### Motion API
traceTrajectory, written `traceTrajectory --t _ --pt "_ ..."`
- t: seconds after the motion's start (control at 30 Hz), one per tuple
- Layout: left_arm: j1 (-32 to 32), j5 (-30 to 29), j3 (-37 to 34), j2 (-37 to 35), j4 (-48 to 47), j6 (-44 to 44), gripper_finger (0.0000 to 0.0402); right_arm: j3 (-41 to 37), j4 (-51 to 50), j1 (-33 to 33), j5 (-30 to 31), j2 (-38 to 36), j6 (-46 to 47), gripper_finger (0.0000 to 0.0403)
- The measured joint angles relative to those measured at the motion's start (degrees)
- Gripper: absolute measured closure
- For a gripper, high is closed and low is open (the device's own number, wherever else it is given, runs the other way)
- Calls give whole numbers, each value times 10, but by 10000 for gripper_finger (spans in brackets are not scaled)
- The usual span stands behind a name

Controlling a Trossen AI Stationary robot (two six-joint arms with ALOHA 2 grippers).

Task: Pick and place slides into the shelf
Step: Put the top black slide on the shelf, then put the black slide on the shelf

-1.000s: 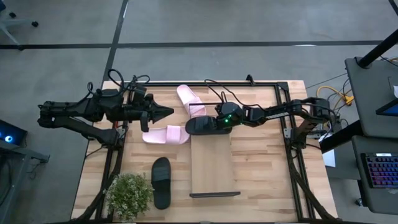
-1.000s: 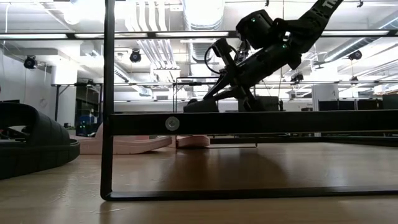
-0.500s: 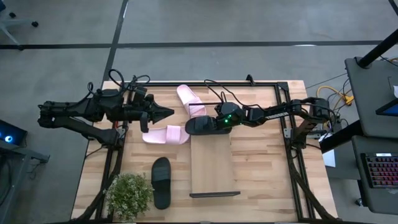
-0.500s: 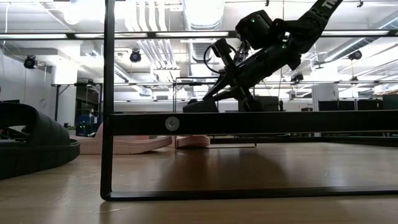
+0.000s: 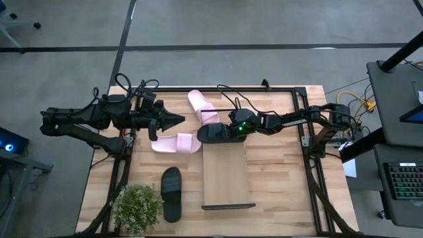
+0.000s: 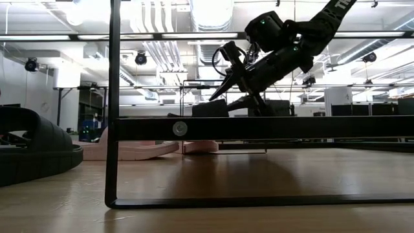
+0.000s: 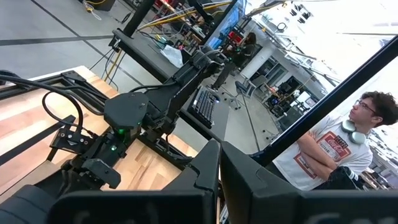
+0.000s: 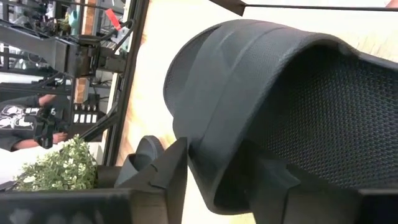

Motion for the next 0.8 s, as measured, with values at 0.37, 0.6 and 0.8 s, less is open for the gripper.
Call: traceTrajectory --t 0.37,0.6,0.8 --pt "0 2 -1 -1 0 0 402 -1 -3 0 -12 -6 -2 248" --pt "0 2 -2 -1 0 1 402 -1 -8 -6 -17 -20 -3 248" --pt "0 2 -3 -1 0 1 402 -1 -24 -7 -17 -26 -3 246"
